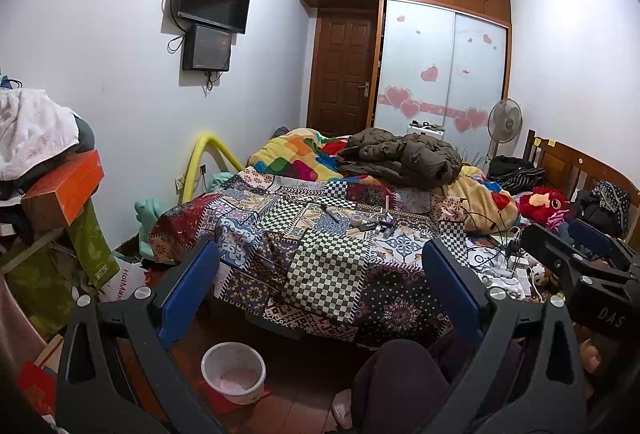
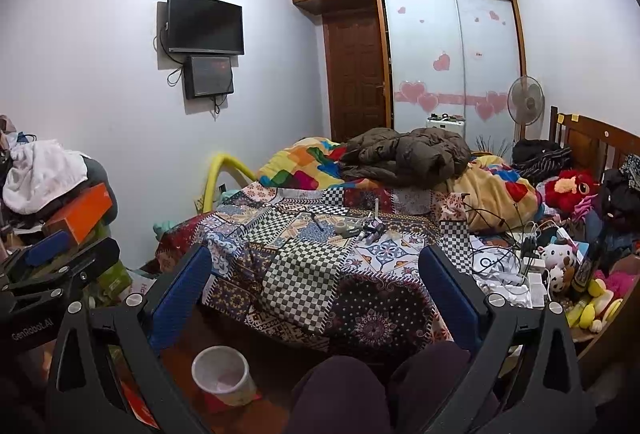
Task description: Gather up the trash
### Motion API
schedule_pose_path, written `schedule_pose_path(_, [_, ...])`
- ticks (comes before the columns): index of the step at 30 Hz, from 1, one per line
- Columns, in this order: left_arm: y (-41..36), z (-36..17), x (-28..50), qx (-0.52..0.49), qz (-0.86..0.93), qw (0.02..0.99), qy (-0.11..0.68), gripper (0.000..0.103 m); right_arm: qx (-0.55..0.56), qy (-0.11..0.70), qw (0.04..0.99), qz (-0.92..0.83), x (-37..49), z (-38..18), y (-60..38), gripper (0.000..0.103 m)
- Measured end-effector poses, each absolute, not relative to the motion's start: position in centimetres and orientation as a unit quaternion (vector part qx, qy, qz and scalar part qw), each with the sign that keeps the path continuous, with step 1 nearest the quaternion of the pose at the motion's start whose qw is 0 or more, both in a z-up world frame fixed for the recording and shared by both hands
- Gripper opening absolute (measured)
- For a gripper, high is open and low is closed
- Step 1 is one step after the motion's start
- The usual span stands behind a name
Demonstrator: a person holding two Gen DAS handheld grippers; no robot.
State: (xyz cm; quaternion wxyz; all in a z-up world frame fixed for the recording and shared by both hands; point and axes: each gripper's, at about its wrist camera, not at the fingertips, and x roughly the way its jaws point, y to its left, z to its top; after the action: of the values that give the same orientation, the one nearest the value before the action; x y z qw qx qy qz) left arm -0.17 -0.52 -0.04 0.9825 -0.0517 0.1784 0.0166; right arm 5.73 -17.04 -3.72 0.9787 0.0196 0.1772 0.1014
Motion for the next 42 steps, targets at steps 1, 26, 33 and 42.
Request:
schedule_pose_path(1, [-0.5, 0.0, -0.2, -0.052, 0.017, 0.982, 0.179, 0.102, 0.019, 0.177, 0.979, 0.101, 5.7, -3.7, -17.0, 0.103])
schedule_pose_path(26, [-0.1, 0.4, 3.5, -0.068, -0.001, 0.979, 0.193, 0.102, 0.024, 0.197, 0.976, 0.088, 9.5, -3.8, -18.0, 0.103])
schedule_pose_path(33, [0.1, 0.8, 9.6, -0.091, -0.016, 0.974, 0.206, 0.102, 0.021, 0.188, 0.98, 0.059, 13.7, -3.3, -19.9, 0.103])
schedule_pose_path(42, [-0.5, -0.9, 20.7, -0.115, -0.013, 0.963, 0.243, 0.102, -0.022, 0.188, 0.982, 0.005, 21.6, -4.3, -23.1, 0.103])
